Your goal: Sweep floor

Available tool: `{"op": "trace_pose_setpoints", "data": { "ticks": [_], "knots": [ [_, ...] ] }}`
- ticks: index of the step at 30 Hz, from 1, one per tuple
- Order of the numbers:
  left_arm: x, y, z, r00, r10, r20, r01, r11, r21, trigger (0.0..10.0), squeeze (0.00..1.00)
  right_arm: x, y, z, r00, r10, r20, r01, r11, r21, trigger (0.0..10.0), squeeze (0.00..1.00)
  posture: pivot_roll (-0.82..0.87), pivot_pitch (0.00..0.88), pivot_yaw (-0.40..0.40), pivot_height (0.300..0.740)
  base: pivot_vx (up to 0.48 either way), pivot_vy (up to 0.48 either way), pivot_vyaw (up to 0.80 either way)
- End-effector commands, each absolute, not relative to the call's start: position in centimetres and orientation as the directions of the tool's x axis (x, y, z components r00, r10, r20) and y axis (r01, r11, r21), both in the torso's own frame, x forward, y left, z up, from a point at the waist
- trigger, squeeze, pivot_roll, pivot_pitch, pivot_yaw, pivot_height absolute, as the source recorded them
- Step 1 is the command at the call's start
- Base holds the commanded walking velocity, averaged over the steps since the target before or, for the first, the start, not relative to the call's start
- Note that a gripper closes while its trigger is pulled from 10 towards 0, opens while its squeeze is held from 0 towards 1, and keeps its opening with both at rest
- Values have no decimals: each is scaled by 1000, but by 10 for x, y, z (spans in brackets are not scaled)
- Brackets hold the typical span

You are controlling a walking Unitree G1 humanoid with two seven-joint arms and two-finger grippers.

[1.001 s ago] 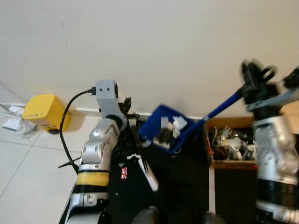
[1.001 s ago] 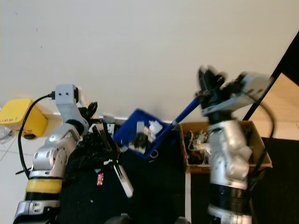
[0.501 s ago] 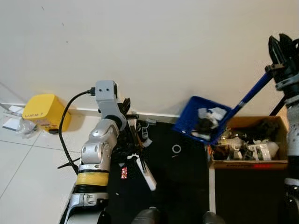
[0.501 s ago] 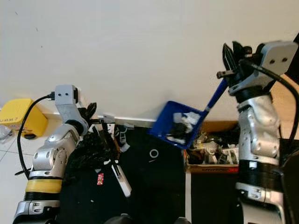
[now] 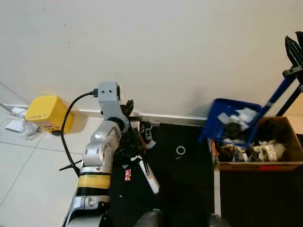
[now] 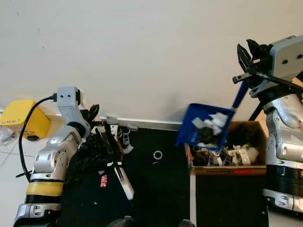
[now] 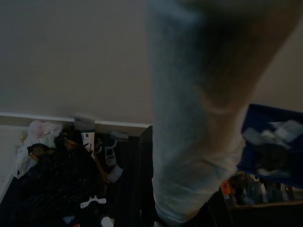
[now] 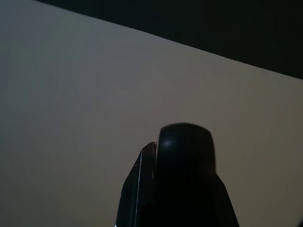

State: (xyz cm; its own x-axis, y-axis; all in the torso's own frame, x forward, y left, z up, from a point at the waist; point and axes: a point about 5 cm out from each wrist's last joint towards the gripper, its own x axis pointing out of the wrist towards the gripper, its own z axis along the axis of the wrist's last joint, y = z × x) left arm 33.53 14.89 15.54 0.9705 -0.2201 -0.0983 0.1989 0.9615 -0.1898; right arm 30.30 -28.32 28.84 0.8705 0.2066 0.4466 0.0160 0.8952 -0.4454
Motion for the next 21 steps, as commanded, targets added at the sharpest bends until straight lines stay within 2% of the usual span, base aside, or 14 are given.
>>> {"op": "trace_pose_setpoints", "data": {
  "ticks": [1, 5, 7, 8, 10, 11, 12, 20, 21],
  "knots": [
    [336, 154, 157, 972, -215, -89, 199, 966, -164, 10000, 0, 291, -273, 312, 801, 296, 520, 46, 835, -548, 10000, 0, 30, 92, 178, 740, 0, 0, 0],
    [337, 153, 157, 969, -227, -92, 211, 964, -160, 10000, 0, 291, -271, 314, 803, 343, 487, 56, 770, -635, 10000, 0, 26, 92, 181, 740, 0, 0, 0],
    [337, 151, 156, 968, -233, -93, 216, 963, -160, 10000, 0, 296, -260, 312, 794, 388, 467, 43, 732, -680, 10000, 0, 20, 90, 184, 740, 0, 0, 0],
    [337, 150, 156, 967, -236, -94, 219, 962, -161, 10000, 0, 300, -245, 304, 788, 450, 419, 18, 664, -747, 10000, 0, 22, 90, 183, 740, 0, 0, 0],
    [337, 149, 156, 967, -238, -93, 221, 962, -162, 10000, 0, 303, -232, 295, 782, 502, 369, -10, 602, -798, 10000, 0, 22, 91, 182, 740, 0, 0, 0],
    [337, 149, 156, 967, -238, -93, 221, 962, -162, 10000, 0, 303, -232, 295, 782, 502, 369, -10, 602, -798, 10000, 0, 22, 91, 182, 740, 0, 0, 0],
    [337, 149, 155, 967, -238, -93, 221, 961, -164, 10000, 0, 305, -219, 283, 770, 556, 313, -54, 546, -836, 10000, 0, 22, 91, 182, 740, 0, 0, 0],
    [334, 151, 153, 968, -232, -95, 214, 963, -166, 10000, 0, 305, -196, 259, 736, 643, 213, -103, 416, -903, 10000, 0, 32, 99, 170, 740, 0, 0, 0],
    [334, 151, 153, 968, -230, -96, 212, 963, -169, 10000, 0, 304, -185, 243, 714, 681, 160, -110, 335, -936, 10000, 0, 35, 102, 164, 740, 0, 0, 0]
  ]
}}
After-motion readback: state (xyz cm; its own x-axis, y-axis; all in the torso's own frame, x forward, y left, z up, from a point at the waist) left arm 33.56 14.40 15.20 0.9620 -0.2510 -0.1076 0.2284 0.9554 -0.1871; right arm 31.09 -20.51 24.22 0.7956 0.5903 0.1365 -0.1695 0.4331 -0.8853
